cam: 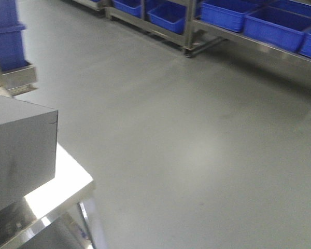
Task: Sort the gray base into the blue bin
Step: 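Drive the base down the aisle holding the block in the left gripper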
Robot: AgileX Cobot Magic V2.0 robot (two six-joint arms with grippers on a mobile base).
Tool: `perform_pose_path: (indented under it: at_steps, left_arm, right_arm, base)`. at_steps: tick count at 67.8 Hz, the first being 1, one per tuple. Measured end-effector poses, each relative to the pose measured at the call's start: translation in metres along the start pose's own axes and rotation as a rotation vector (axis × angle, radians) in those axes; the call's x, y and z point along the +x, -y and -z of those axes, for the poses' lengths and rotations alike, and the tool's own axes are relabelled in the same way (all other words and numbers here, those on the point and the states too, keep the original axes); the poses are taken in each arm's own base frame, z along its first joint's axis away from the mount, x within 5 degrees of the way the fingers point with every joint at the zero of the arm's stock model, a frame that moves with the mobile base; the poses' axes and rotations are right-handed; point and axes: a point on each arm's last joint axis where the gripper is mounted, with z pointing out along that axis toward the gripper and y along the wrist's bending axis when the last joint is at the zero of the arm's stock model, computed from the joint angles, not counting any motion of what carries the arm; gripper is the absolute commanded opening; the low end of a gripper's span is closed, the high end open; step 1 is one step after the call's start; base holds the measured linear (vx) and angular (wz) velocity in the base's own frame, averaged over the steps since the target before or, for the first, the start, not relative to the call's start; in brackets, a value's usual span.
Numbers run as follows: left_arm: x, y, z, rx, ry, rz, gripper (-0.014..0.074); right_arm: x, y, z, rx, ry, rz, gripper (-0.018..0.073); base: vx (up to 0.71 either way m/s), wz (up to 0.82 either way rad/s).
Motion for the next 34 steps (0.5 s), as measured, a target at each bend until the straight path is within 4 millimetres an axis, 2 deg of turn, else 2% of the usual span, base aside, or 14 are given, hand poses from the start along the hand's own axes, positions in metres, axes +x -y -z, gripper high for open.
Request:
perform_pose_path:
  at_steps: [34]
  left_arm:
    - [0.0000,0.0000,0.0000,0.000,0.000,0.000,-0.0008]
  right_arm:
    - [0.0000,0.0000,0.0000,0.000,0.000,0.000,-0.0005]
  base:
    - [0.05,-0.57]
